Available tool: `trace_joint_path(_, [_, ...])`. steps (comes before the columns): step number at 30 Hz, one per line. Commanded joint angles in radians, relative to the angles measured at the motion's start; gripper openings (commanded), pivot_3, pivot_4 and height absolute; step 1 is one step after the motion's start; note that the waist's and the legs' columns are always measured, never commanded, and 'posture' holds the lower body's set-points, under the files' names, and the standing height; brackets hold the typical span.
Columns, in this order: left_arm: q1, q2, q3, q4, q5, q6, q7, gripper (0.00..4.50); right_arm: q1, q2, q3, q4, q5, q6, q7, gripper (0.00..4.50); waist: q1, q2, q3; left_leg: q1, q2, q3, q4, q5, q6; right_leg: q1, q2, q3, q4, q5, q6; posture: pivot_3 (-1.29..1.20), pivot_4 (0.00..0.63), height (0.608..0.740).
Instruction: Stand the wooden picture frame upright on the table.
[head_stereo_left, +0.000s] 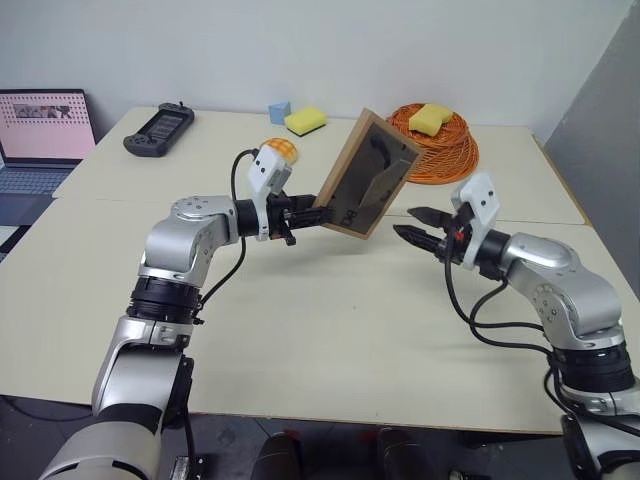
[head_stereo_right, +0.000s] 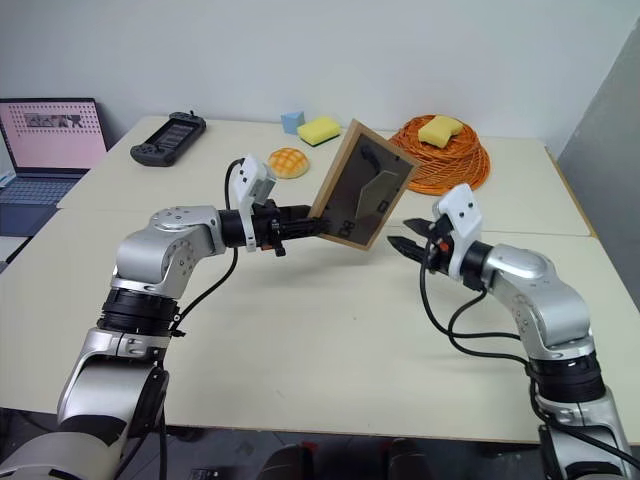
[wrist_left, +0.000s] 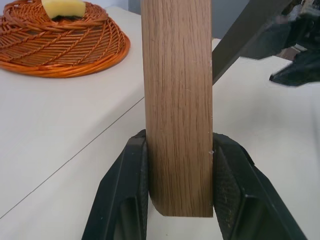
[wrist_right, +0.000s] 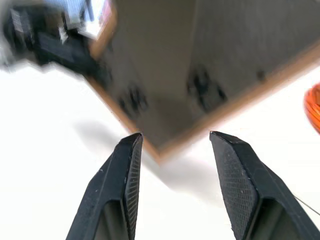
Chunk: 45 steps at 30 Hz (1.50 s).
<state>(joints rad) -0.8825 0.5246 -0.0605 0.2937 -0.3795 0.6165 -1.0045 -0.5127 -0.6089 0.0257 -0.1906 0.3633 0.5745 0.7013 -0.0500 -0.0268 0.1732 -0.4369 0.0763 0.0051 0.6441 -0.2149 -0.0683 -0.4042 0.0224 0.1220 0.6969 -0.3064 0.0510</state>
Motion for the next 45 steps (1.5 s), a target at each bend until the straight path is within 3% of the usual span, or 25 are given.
trace_joint_path(1, [-0.051, 0.005, 0.078, -0.031, -0.079, 0.114, 0.015, 1.32, 0.013, -0.080, 0.006, 0.132, -0.197, -0.309, -0.020, 2.27, 0.000, 0.000, 0.000, 0.000, 0.000, 0.000, 0.000, 0.000, 0.000, 0.000, 0.000, 0.000, 0.000, 0.000, 0.000, 0.00, 0.150, 0.740])
trace_joint_path(6, [-0.064, -0.004, 0.150, -0.058, -0.197, 0.401, 0.074, 1.32, -0.015, -0.121, 0.020, 0.302, -0.364, -0.642, -0.080, 2.27, -0.008, 0.000, 0.000, 0.000, 0.000, 0.001, 0.000, 0.000, 0.000, 0.000, 0.000, 0.001, 0.000, 0.000, 0.000, 0.00, 0.150, 0.740])
trace_joint_path(7, [-0.068, -0.002, 0.183, -0.084, -0.257, 0.538, 0.090, 1.32, -0.020, -0.118, 0.020, 0.327, -0.382, -0.710, -0.094, 2.27, -0.010, 0.000, 0.000, 0.000, 0.000, 0.001, 0.000, 0.000, 0.000, 0.000, 0.000, 0.001, 0.000, 0.000, 0.000, 0.00, 0.150, 0.740])
trace_joint_path(10, [-0.063, -0.011, 0.259, -0.159, -0.360, 0.784, 0.148, 1.32, -0.036, -0.124, 0.048, 0.395, -0.498, -0.908, -0.171, 3.01, -0.013, 0.000, 0.000, 0.000, 0.001, 0.000, 0.000, 0.000, 0.000, 0.000, 0.001, 0.000, 0.001, 0.000, 0.000, 0.00, 0.150, 0.740])
trace_joint_path(16, [-0.017, -0.041, 0.324, -0.276, -0.424, 0.946, 0.235, 1.32, -0.074, -0.120, 0.097, 0.534, -0.698, -1.178, -0.343, 4.30, -0.009, 0.000, 0.000, 0.001, 0.001, 0.000, 0.001, 0.002, -0.004, 0.000, 0.000, 0.001, 0.001, 0.000, 0.000, 0.00, 0.150, 0.740])
trace_joint_path(17, [-0.019, -0.051, 0.340, -0.279, -0.428, 0.971, 0.252, 1.32, -0.078, -0.118, 0.103, 0.552, -0.718, -1.212, -0.363, 4.30, -0.009, 0.000, 0.000, 0.001, 0.001, 0.000, 0.001, 0.003, -0.005, 0.000, 0.000, 0.001, 0.001, 0.000, 0.000, 0.00, 0.150, 0.740])
trace_joint_path(27, [-0.041, -0.079, 0.400, -0.224, -0.588, 0.998, 0.418, 1.32, -0.151, -0.081, 0.119, 0.649, -0.835, -1.364, -0.522, 4.30, -0.009, 0.000, 0.000, 0.002, 0.001, 0.000, 0.001, 0.004, -0.007, 0.001, -0.001, 0.001, 0.002, 0.000, 0.000, 0.00, 0.150, 0.740])
trace_joint_path(41, [0.012, -0.061, 0.349, -0.194, -0.938, 0.998, 0.690, 1.32, -0.227, -0.035, 0.159, 0.658, -1.023, -1.428, -0.754, 4.30, -0.008, 0.000, 0.000, 0.003, -0.002, -0.001, 0.001, 0.004, -0.007, 0.001, -0.004, 0.000, 0.005, 0.000, 0.000, 0.00, 0.150, 0.740])
trace_joint_path(45, [0.019, -0.047, 0.342, -0.186, -1.005, 0.998, 0.745, 1.32, -0.242, -0.029, 0.162, 0.650, -1.024, -1.422, -0.760, 4.30, -0.008, 0.000, 0.000, 0.003, -0.004, -0.001, 0.001, 0.004, -0.007, 0.001, -0.006, 0.000, 0.006, 0.000, 0.000, 0.00, 0.150, 0.740])
